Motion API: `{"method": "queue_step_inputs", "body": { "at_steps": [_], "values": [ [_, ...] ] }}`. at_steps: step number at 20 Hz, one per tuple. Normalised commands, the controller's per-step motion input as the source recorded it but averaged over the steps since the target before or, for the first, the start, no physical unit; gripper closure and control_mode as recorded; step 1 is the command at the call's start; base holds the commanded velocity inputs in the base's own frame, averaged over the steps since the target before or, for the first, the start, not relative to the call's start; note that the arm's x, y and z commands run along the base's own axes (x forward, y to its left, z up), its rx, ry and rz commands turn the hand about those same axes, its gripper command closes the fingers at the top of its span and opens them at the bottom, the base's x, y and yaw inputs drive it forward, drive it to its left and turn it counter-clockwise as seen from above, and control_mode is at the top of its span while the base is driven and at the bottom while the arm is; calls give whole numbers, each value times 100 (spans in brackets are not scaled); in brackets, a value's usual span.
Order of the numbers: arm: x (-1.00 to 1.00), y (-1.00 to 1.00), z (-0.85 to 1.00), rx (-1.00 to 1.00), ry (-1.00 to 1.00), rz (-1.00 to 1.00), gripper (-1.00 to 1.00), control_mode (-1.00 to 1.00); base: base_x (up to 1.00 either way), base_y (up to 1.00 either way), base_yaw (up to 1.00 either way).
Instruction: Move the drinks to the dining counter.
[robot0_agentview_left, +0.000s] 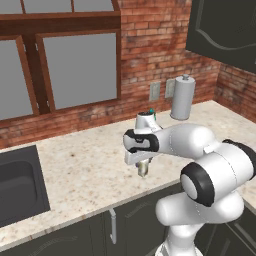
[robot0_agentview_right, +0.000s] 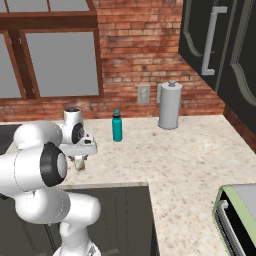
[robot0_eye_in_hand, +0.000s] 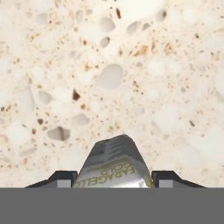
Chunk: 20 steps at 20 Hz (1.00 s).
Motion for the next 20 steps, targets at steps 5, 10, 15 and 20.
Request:
{"method": "queue_step_inputs", "body": {
  "at_steps": [5,10,15,20],
  "values": [
    [-13,0,16,0,-8,0,100,-100,0,0,0],
    [-56,0,64,-6,-58,-1,100,-100,0,0,0],
    [-54,0,39,-6,-51,-2,100,-100,0,0,0],
    [-2,0,0,0,0,0,100,-100,0,0,0]
  ]
}}
